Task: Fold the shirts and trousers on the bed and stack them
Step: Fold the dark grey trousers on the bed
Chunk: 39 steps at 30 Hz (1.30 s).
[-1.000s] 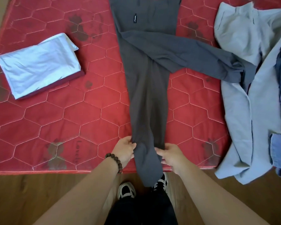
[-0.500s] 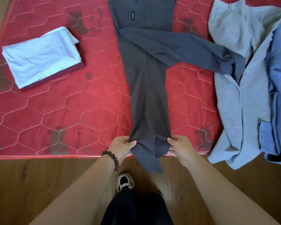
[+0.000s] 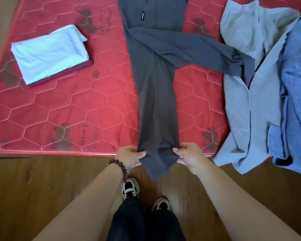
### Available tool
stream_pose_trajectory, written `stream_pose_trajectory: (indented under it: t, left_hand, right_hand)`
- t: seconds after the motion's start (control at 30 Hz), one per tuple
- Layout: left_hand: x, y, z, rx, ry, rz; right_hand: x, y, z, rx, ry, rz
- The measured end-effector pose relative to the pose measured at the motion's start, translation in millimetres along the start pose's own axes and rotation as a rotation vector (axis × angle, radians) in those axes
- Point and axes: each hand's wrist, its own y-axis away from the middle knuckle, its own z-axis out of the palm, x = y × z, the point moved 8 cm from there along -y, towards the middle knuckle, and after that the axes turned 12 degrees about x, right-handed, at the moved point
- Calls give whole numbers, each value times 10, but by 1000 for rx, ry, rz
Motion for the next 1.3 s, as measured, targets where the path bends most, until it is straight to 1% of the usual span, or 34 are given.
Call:
stream_pose_trajectory:
  t: [0.1, 0.17, 0.23, 0.3, 0.37, 0.4, 0.47, 0.53, 0.57, 0.6, 0.67, 0.7, 0.77, 0.8, 0.9, 0.97, 1.07, 1.13, 1.17, 1.23, 1.3]
  left_hand:
    - [66, 118, 19, -41, 133, 42]
    - [83, 195, 19, -38, 219, 73]
    - [117, 330, 56, -61, 226, 143]
    - [119, 468, 168, -160, 84, 275]
    - [28, 556, 244, -205, -176, 394]
    - [-5, 575, 249, -180, -288, 437]
    - [5, 584, 214, -74, -384, 507]
    - [118, 641, 99, 104, -374, 535]
    - [151, 663, 33, 176, -345, 515]
    - [175, 692, 1, 207, -296, 487]
    - [219, 788, 24, 157, -204, 456]
    - [250, 853, 47, 130, -205, 470]
    - [309, 958, 56, 142, -258, 526]
    - [329, 981, 28, 188, -295, 556]
    - [403, 1045, -172, 415, -404, 639]
    - [493, 1149, -246, 485, -482, 738]
    - [610, 1338, -193, 474, -612, 963]
    - [643, 1488, -121, 427, -658, 1132]
    - [627, 1533, -87, 388, -666, 1180]
    - [524, 1501, -11, 289, -681, 1162]
    - [340, 1379, 57, 194, -753, 1078]
  right_hand:
    - [-50, 52, -88, 13, 19, 9]
    - [-68, 153, -86, 14, 49, 19]
    - [-38, 289, -13, -35, 54, 28]
    - [10, 429, 90, -124, -17, 6]
    - [62, 509, 138, -160, -107, -59]
    - [78, 530, 139, -148, -165, -85]
    - [102, 548, 105, -90, -207, -130]
    - [137, 579, 62, -26, -119, -176]
    - [150, 602, 52, -9, -54, -203]
    - [157, 638, 63, -17, -5, -231]
    - [144, 742, 135, -68, 130, -313]
    - [125, 775, 154, -57, 210, -361]
    - [61, 794, 113, 46, 344, -497]
    - [0, 818, 54, 124, 387, -558]
    - [-138, 903, -154, 303, 520, -661]
    - [-225, 975, -251, 383, 609, -727]
    - [-367, 1096, -329, 434, 722, -847]
    - [-443, 1205, -352, 398, 742, -930]
    - [-457, 1267, -343, 367, 752, -974]
    - [-390, 1327, -312, 300, 801, -1020]
    - [-247, 1290, -259, 222, 870, -973]
